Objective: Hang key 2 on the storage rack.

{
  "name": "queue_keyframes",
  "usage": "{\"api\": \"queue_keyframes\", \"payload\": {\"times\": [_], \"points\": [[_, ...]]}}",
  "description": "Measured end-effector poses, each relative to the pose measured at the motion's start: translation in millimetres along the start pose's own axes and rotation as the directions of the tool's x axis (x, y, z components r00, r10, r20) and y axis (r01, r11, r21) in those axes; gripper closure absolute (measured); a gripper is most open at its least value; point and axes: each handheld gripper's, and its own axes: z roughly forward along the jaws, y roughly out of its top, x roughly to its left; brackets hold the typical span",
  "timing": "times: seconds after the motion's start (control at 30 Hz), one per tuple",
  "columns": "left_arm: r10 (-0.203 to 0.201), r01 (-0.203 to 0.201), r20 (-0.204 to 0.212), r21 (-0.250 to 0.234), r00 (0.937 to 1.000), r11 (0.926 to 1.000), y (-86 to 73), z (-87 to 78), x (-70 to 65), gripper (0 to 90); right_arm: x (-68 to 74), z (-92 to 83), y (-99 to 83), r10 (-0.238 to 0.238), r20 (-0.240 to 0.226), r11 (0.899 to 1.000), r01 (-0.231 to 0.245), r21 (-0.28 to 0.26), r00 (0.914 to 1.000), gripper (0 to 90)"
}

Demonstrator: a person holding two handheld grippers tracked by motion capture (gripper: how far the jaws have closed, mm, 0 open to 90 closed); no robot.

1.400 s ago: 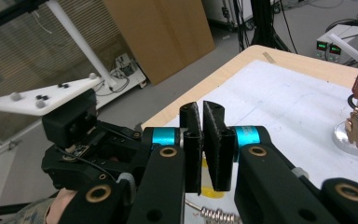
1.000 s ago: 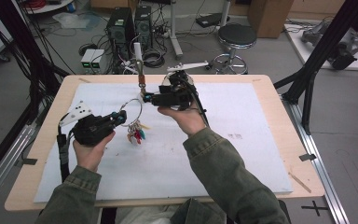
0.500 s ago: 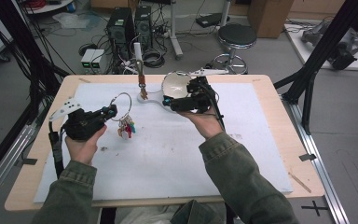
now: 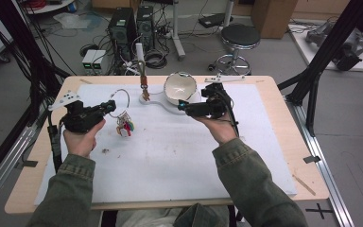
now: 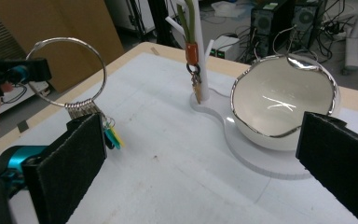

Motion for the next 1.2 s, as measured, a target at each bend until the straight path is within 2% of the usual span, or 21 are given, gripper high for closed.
{"api": "queue_keyframes", "payload": {"times": [0.27, 0.37, 0.43, 0.63, 0.7, 0.83, 0.93, 1.0, 1.03, 1.2], "points": [[0.020, -0.021, -0.015, -0.013, 0.9997, 0.9997, 13.4, 5.9, 0.5, 86.7, -14.2, -13.0, -12.7, 0.014, 0.023, 1.000, -0.014, -0.018, 0.9996, 0.8], [0.035, -0.036, -0.035, -0.030, 0.9988, 0.9989, 16.6, 8.6, -1.0, 86.7, -20.2, -18.9, -19.1, 0.021, 0.046, 0.999, -0.020, -0.027, 0.9987, 0.8], [0.038, -0.040, -0.041, -0.025, 0.9984, 0.9989, 19.1, 12.5, -0.9, 86.7, -26.4, -22.7, -23.0, 0.040, 0.047, 0.999, -0.039, -0.029, 0.9981, 0.8], [0.050, -0.051, -0.046, -0.013, 0.9977, 0.9986, 27.9, 22.8, 1.7, 86.8, -41.8, -33.6, -36.0, 0.054, 0.079, 0.998, -0.053, -0.022, 0.9954, 0.8], [0.056, -0.057, -0.048, -0.004, 0.9973, 0.9984, 30.7, 24.9, 3.4, 86.8, -47.9, -37.1, -41.5, 0.061, 0.071, 0.998, -0.061, -0.010, 0.9956, 0.8], [0.038, -0.039, -0.050, -0.017, 0.9980, 0.9991, 34.5, 28.1, 8.0, 86.8, -56.9, -43.3, -51.5, 0.077, 0.065, 0.997, -0.077, -0.007, 0.9949, 0.9], [0.040, -0.041, -0.062, -0.003, 0.9973, 0.9992, 36.3, 31.2, 11.5, 86.8, -65.7, -49.1, -59.8, 0.090, 0.075, 0.996, -0.090, -0.004, 0.9931, 0.9], [0.028, -0.028, -0.061, -0.001, 0.9978, 0.9996, 36.9, 33.4, 13.8, 86.7, -70.1, -52.0, -64.0, 0.097, 0.087, 0.995, -0.097, -0.004, 0.9914, 0.9], [0.022, -0.021, -0.077, 0.012, 0.9968, 0.9997, 37.8, 34.9, 15.0, 86.7, -72.7, -53.4, -66.5, 0.101, 0.091, 0.995, -0.101, -0.005, 0.9907, 0.8], [0.043, -0.041, -0.092, 0.021, 0.9948, 0.9989, 42.3, 41.6, 16.7, 86.7, -84.3, -59.7, -76.8, 0.119, 0.097, 0.993, -0.119, 0.000, 0.9882, 0.8]]}}
